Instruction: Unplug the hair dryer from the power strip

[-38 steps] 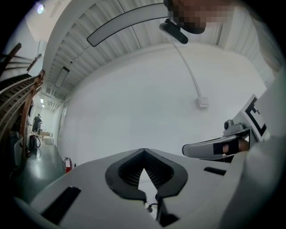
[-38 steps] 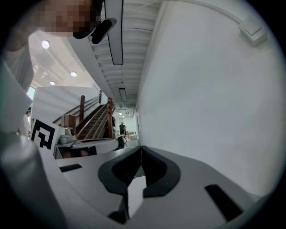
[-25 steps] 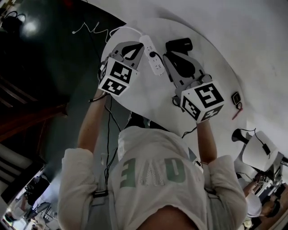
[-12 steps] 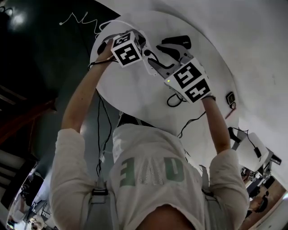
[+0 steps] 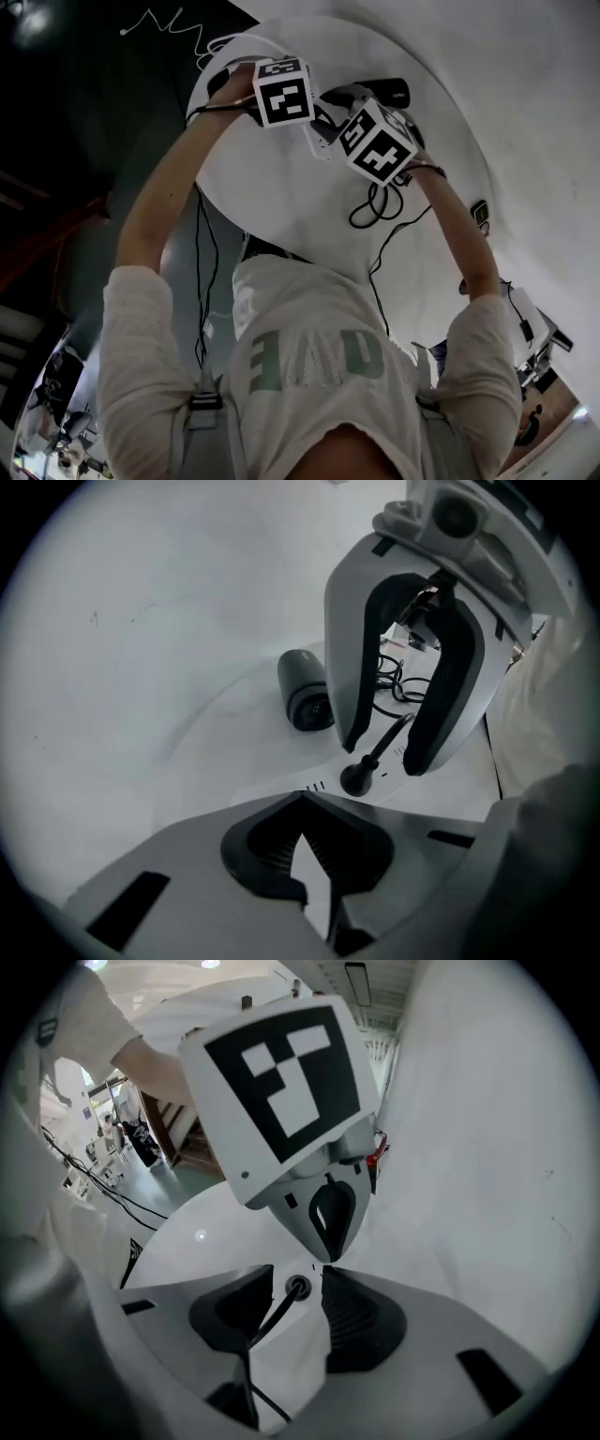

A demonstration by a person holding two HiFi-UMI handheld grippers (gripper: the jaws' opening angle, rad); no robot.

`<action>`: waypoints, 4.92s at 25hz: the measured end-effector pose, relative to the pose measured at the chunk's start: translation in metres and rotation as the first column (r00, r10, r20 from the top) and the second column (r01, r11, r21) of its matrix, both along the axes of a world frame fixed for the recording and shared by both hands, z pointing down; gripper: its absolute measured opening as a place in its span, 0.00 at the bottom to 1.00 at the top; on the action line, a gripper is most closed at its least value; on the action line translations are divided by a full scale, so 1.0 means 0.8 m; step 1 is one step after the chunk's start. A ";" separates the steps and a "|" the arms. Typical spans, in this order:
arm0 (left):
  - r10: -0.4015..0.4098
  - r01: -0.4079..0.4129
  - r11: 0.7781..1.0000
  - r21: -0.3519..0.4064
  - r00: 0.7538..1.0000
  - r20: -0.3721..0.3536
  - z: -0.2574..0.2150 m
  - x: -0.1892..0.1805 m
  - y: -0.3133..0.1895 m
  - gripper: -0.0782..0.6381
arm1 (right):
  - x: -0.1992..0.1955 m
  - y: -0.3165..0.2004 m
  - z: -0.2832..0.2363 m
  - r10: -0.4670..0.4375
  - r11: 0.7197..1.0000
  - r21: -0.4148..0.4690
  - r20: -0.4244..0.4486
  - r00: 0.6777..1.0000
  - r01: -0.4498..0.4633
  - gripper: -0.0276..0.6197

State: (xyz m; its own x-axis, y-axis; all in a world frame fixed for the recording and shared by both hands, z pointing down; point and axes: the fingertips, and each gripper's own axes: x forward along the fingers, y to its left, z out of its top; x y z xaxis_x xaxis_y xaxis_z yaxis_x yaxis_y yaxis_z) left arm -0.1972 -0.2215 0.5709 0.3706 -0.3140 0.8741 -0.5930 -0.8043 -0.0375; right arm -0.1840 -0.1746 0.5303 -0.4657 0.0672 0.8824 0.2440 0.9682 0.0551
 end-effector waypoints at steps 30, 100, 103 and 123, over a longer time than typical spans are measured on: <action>-0.018 0.020 0.999 -0.029 0.998 0.063 0.000 0.001 -0.003 0.12 | 0.003 -0.007 0.044 0.095 0.994 -0.049 -0.087 0.992 -0.100 0.17; -0.156 0.157 0.988 -0.006 0.985 0.069 -0.002 0.009 -0.001 0.12 | 0.081 0.138 -0.006 0.253 0.965 -0.139 0.286 0.924 -0.221 0.15; -0.165 0.166 0.986 -0.006 0.983 0.078 -0.002 0.008 -0.002 0.12 | 0.084 0.143 0.010 0.298 0.948 -0.194 0.262 0.918 -0.252 0.15; -0.178 0.175 0.984 0.030 0.976 0.125 -0.001 0.009 -0.001 0.12 | 0.083 0.159 0.070 0.291 0.941 -0.222 0.139 0.946 -0.257 0.18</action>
State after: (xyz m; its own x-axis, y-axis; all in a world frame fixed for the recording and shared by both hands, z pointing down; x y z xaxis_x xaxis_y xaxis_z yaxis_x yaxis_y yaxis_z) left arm -0.1897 -0.2226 0.5704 0.1945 -0.3815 0.9037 -0.7150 -0.6858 -0.1357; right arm -0.1177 -0.0473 0.5862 -0.6303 0.0811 0.7721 -0.0288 0.9914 -0.1276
